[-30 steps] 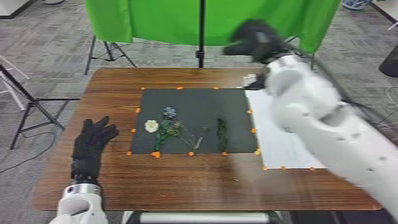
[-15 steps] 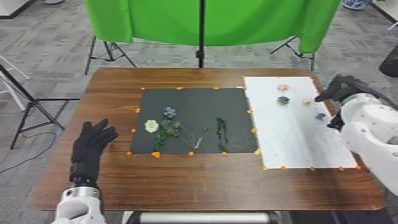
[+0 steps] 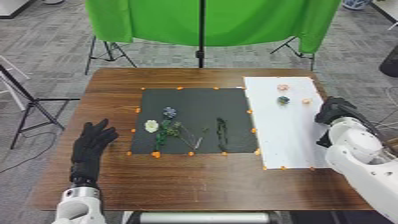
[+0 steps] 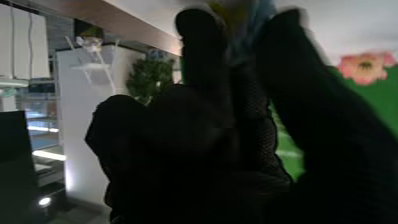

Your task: Arrange flowers

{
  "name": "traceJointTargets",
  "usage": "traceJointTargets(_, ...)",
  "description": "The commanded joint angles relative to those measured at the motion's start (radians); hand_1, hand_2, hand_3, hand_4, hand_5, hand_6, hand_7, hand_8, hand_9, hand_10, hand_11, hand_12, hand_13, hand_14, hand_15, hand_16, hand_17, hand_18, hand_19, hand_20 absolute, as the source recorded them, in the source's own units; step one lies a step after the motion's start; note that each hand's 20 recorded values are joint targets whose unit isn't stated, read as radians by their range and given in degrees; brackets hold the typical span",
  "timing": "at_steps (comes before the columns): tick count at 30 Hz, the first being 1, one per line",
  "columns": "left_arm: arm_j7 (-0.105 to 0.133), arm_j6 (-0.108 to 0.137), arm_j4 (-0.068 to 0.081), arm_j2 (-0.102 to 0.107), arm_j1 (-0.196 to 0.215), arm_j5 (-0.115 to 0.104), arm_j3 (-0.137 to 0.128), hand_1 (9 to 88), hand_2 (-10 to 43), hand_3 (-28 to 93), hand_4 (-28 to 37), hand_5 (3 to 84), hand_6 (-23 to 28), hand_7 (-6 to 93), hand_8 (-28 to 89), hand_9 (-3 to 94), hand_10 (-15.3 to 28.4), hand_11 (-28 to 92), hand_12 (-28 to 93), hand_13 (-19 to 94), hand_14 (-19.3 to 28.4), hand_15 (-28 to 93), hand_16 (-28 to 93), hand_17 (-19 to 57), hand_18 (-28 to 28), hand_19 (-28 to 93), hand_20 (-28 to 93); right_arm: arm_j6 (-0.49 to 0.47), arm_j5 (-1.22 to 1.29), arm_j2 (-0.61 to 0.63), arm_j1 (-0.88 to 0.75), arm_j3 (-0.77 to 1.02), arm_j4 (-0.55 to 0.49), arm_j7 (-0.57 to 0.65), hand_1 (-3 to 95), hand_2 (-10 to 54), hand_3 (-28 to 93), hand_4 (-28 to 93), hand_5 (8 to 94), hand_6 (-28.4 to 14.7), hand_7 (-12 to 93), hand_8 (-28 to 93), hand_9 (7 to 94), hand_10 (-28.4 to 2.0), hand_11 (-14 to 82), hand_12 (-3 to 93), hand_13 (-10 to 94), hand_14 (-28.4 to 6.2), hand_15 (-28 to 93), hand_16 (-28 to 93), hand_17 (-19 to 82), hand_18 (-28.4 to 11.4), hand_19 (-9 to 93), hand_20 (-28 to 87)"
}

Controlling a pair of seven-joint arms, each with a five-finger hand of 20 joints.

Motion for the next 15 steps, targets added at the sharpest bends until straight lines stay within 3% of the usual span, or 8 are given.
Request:
traceJointTargets(1,-0.010,-0.015,0.000,-0.006,0.023,0.002,-0.001,20.0,16.8,57,-28.3,43.7,7.7,6.9,-4,43.2,15.5,23,13,30,19.0,38,1,-2.0,14.4,20,21,0.149,-0.045,0.009,-0.080,0.047,-0.100,-0.018,62.9,-9.5,57,-17,76.9,-0.8,22,11,89.2,-8.9,10.7,43.2,88,-3.0,65,35,65,-12.0,93,62)
traceJointTargets(5,-0.014,-0.015,0.002,-0.004,0.023,-0.001,-0.001,20.3,16.7,57,-28.3,43.8,7.7,7.1,-4,43.2,15.5,23,13,30,19.0,38,1,-2.0,14.5,20,21,0.195,-0.039,0.011,-0.040,0.015,-0.227,-0.064,63.2,-9.5,58,-17,78.1,-0.9,22,12,90.0,-8.8,10.4,43.7,89,-2.7,65,35,65,-11.9,93,62)
traceJointTargets(9,-0.017,-0.018,0.004,-0.002,0.017,-0.002,0.003,20.7,16.7,57,-28.3,43.6,7.6,7.2,-4,43.2,15.6,23,13,30,19.0,38,1,-2.0,14.5,20,21,0.208,-0.001,-0.036,0.094,-0.135,-0.313,-0.137,63.0,-9.5,58,-17,78.5,-0.8,22,12,90.3,-9.0,10.4,44.0,89,-2.6,65,35,65,-12.0,93,62)
traceJointTargets(12,-0.018,-0.020,0.008,0.001,0.006,0.000,0.005,20.7,16.8,56,-28.3,43.7,7.6,7.1,-5,43.2,15.6,23,13,30,19.0,38,1,-2.0,14.5,20,21,0.190,0.039,-0.105,0.233,-0.297,-0.318,-0.206,62.8,-9.5,58,-17,78.5,-0.8,22,12,90.5,-9.0,10.2,44.2,89,-2.6,65,36,65,-11.9,93,62)
traceJointTargets(15,-0.020,-0.019,0.011,0.002,0.000,-0.003,0.006,20.7,16.7,56,-28.3,43.7,7.6,7.2,-4,43.2,15.5,23,13,30,19.0,38,1,-2.0,14.5,20,21,0.180,0.065,-0.206,0.377,-0.464,-0.252,-0.276,62.5,-9.5,58,-16,78.4,-0.7,22,12,90.6,-8.9,10.1,44.3,89,-2.6,65,36,65,-12.0,93,63)
